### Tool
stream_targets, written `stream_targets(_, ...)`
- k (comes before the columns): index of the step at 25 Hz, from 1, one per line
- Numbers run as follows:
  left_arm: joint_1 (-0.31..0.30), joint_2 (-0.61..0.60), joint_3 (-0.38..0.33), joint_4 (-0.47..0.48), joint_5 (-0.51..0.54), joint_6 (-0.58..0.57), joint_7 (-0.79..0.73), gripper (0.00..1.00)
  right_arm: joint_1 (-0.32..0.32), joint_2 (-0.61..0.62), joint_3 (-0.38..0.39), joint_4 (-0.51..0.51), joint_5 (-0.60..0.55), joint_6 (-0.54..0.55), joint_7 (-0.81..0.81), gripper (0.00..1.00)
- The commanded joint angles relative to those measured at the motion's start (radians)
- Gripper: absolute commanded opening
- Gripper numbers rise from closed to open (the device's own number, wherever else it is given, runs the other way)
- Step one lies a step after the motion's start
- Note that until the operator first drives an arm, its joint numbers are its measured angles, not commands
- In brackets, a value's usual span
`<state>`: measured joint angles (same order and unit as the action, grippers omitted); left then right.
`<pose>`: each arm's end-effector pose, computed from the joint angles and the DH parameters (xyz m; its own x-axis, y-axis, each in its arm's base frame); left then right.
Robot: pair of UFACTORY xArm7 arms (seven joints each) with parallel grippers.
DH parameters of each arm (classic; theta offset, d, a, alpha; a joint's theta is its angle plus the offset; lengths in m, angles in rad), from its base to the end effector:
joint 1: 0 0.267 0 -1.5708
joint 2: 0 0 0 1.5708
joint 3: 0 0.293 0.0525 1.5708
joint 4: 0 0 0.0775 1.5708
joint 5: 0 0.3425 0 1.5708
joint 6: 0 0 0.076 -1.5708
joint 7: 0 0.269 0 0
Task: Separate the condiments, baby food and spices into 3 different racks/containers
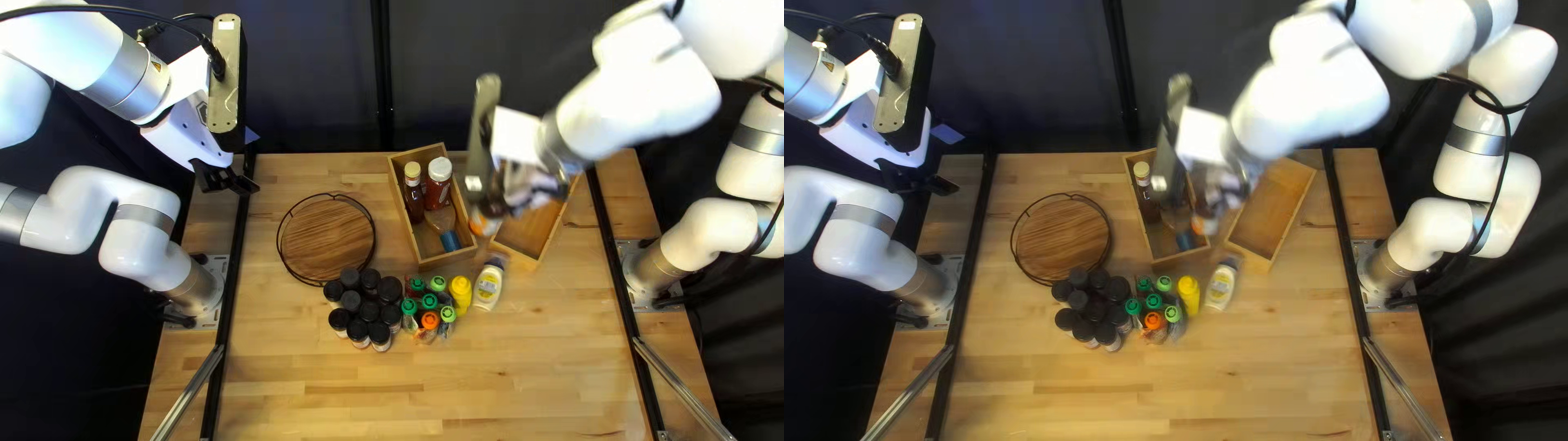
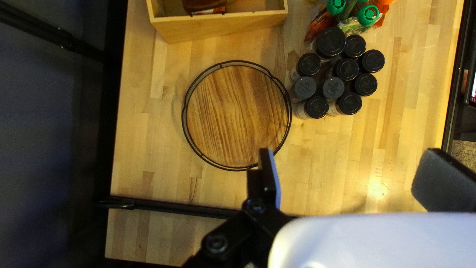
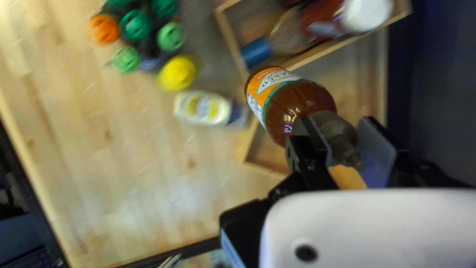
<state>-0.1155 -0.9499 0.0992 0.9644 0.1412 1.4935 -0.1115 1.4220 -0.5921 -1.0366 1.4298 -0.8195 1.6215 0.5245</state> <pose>0.2700 0.0365 0.4522 0.9092 0.0804 0.4085 0.0913 -0.9958 -0.0070 0.4688 -0.0996 0.4026 0.9565 -0.1468 0.2523 -0.2005 -0.9585 0.2026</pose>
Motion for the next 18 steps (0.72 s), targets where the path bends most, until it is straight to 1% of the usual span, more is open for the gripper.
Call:
stream_targets(1, 0.0, 0.0, 0.0, 0.0, 0.0, 0.0, 0.0, 1.0, 0.04, -0.006, -0.126, 0.072, -0.068, -0.066, -0.098, 0.0)
stream_targets(6, 0.0, 0.0, 0.0, 0.0, 0.0, 0.0, 0.0, 1.0, 0.106, -0.033, -0.26, 0.121, -0.125, -0.141, -0.156, 0.0)
stream_targets(7, 0.0, 0.0, 0.0, 0.0, 0.0, 0.0, 0.0, 1.0, 0.109, -0.034, -0.267, 0.121, -0.129, -0.145, -0.157, 0.0)
stream_targets(9, 0.0, 0.0, 0.0, 0.0, 0.0, 0.0, 0.0, 1.0, 0.138, -0.047, -0.319, 0.123, -0.15, -0.171, -0.16, 0.0)
stream_targets(12, 0.0, 0.0, 0.0, 0.0, 0.0, 0.0, 0.0, 1.0, 0.148, -0.054, -0.345, 0.114, -0.162, -0.187, -0.154, 0.0)
stream_targets(18, 0.0, 0.0, 0.0, 0.0, 0.0, 0.0, 0.0, 1.0, 0.145, -0.067, -0.382, 0.062, -0.184, -0.212, -0.123, 0.0)
